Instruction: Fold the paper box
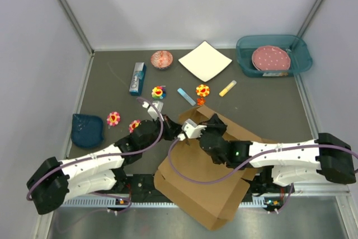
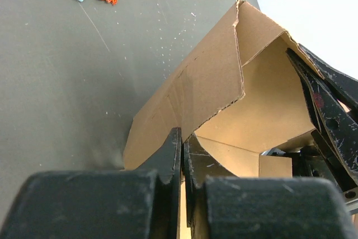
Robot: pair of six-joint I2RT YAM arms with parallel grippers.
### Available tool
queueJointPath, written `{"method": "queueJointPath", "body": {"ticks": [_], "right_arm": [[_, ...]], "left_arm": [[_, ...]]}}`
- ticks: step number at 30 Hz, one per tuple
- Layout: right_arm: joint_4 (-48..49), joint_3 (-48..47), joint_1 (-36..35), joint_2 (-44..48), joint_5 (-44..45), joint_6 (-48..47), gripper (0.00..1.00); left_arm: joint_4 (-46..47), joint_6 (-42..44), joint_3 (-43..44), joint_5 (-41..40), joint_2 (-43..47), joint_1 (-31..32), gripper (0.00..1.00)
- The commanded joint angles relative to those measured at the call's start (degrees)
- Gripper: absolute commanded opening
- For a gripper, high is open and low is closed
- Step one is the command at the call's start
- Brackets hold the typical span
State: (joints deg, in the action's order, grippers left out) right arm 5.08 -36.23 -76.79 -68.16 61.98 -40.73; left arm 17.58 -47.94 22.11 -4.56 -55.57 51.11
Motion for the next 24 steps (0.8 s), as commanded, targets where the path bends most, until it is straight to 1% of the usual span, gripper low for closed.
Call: {"method": "queueJointPath", "body": {"ticks": [1, 4, 9, 10, 11, 14, 17, 18, 19, 20, 21, 22, 24], "right_arm": [[2.7, -0.4, -2.9, -0.3, -4.3, 1.9, 0.0], [3.7, 0.6, -4.9, -0.9, -3.2, 1.3, 0.0], [12.0, 4.2, -9.2, -4.0, 2.7, 0.5, 0.0], [12.5, 4.5, -10.6, -4.7, 3.8, 1.7, 0.0], [13.6, 4.8, -11.1, -6.0, 4.2, 2.3, 0.0], [16.4, 5.1, -11.9, -9.2, 5.8, 3.3, 0.0], [27.8, 7.0, -12.0, -11.0, 6.8, -1.0, 0.0], [36.1, 7.6, -11.9, -12.2, 6.8, -2.8, 0.0], [40.4, 8.1, -12.0, -13.5, 6.4, -7.6, 0.0], [44.4, 8.6, -11.4, -14.7, 6.2, -10.2, 0.0], [49.7, 8.6, -10.8, -18.0, 6.1, -13.0, 0.0], [59.2, 8.5, -10.0, -19.6, 6.0, -19.1, 0.0], [69.8, 8.3, -8.4, -23.2, 5.2, -25.3, 0.0]], "left_arm": [[14.4, -3.6, -4.7, 1.4, 0.5, 1.8, 0.0], [17.8, -4.2, -7.0, 1.3, -0.4, 2.8, 0.0], [19.9, -2.5, -8.2, 1.5, -2.3, 4.6, 0.0], [20.6, -2.4, -8.8, 1.0, -2.5, 4.7, 0.0], [23.2, -2.5, -10.3, 0.6, -2.7, 5.0, 0.0], [25.7, -2.2, -12.8, -1.8, -1.9, 5.1, 0.0], [26.8, 0.6, -14.0, -5.6, 0.3, 5.1, 0.0], [26.8, 1.5, -14.3, -7.1, 1.0, 5.1, 0.0], [26.8, 2.4, -14.5, -8.5, 2.6, 5.1, 0.0], [27.1, 4.6, -14.7, -11.8, 3.3, 5.1, 0.0], [27.0, 5.2, -14.6, -13.5, 4.1, 5.1, 0.0], [26.8, 5.9, -14.3, -15.2, 5.0, 5.1, 0.0], [27.1, 9.3, -13.1, -17.7, 5.6, 5.0, 0.0]]}}
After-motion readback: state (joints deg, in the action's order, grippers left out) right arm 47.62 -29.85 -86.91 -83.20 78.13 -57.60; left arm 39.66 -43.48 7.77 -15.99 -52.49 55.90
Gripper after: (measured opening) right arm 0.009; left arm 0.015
